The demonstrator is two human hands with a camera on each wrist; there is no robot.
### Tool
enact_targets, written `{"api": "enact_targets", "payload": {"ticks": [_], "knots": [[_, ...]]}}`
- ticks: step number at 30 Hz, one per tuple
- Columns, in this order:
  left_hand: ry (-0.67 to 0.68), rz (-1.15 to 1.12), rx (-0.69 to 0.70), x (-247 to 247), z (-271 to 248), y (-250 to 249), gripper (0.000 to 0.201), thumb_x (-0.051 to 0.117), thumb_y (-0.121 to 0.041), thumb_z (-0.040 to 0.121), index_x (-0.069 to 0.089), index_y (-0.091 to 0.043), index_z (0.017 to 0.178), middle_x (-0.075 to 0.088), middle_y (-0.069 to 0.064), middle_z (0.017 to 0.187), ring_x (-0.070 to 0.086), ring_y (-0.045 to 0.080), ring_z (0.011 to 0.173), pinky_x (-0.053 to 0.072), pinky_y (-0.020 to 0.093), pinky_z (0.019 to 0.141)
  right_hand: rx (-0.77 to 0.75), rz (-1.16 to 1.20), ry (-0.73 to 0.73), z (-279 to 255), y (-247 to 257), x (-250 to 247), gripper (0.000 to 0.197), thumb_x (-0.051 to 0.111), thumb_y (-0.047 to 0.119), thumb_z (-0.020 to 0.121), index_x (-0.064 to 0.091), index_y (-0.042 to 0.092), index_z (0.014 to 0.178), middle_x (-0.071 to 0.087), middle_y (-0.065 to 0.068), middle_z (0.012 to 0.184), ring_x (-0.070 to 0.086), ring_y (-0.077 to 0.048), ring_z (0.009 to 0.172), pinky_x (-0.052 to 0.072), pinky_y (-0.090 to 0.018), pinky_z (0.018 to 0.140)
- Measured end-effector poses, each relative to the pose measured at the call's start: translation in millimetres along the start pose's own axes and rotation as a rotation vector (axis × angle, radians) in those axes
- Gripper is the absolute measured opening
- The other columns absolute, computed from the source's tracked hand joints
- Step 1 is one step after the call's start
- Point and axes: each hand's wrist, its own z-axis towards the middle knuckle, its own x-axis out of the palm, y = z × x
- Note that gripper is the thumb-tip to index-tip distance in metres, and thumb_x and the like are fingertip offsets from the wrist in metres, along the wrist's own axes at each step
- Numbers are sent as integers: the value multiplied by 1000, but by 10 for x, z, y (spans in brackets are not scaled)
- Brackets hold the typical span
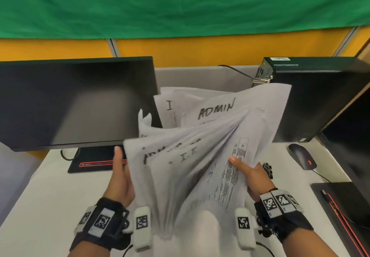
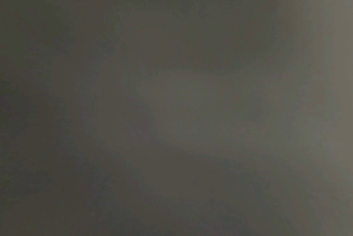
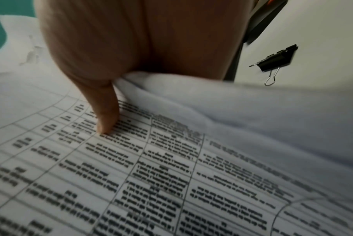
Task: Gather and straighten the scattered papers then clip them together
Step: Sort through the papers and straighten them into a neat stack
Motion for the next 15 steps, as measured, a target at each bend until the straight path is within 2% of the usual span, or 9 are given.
{"api": "enact_targets", "payload": {"ticks": [1,3,5,7,9,10,11,13,15], "knots": [[82,-6,9,-31,-13,-4,74,30,-74,78,75,-18,96,74,6,103,69,21,98,56,33,78,-21,6,-42,12,-7,1,72,88,54,37,70,24,100,76,-2,101,70,-24,98,51,-43,90],[208,25,25,-63,-65,30,89,45,-87,58,68,-21,113,69,4,118,64,18,111,53,36,89,-46,4,-112,30,-28,7,53,82,45,53,70,24,100,76,1,98,69,-24,99,50,-43,92],[229,178,18,-39,-67,76,89,48,-77,60,56,-16,125,62,10,126,57,26,119,43,47,100,-39,-15,-154,16,-31,43,41,72,35,66,69,19,104,76,-2,97,68,-26,100,51,-43,90],[215,331,37,-122,-58,116,78,62,-62,66,51,-15,127,59,12,126,54,35,119,42,56,99,-22,-50,-201,12,-42,67,40,69,29,74,67,10,109,74,-8,100,67,-31,102,51,-44,90],[218,514,69,-361,-56,262,70,73,-49,66,51,-26,128,58,11,126,50,44,120,45,62,93,-22,-58,-226,22,-60,55,36,72,32,76,67,14,107,73,-8,102,67,-30,101,49,-49,95],[223,561,71,-443,-58,327,70,74,-42,63,48,-39,128,55,4,132,49,37,125,47,56,95,-24,-59,-233,32,-62,47,33,73,35,75,67,18,103,73,-6,103,67,-28,101,48,-51,97],[246,550,44,-423,-125,296,82,73,-34,57,39,-49,130,50,-11,137,48,20,129,48,42,97,-13,-71,-243,29,-43,55,28,74,36,75,65,21,97,72,-5,101,67,-28,100,47,-51,98],[342,611,50,-298,-277,267,120,80,-22,42,12,-50,137,44,-39,128,43,-15,121,44,12,94,3,-97,-257,20,-3,62,13,70,31,81,59,25,86,68,-2,92,65,-26,93,46,-47,99],[288,686,92,-154,-370,236,141,94,-28,34,3,-46,140,41,-45,122,40,-29,110,39,-2,85,4,-113,-248,13,23,62,14,69,33,80,60,23,87,69,-4,93,65,-26,92,46,-48,99]]}}
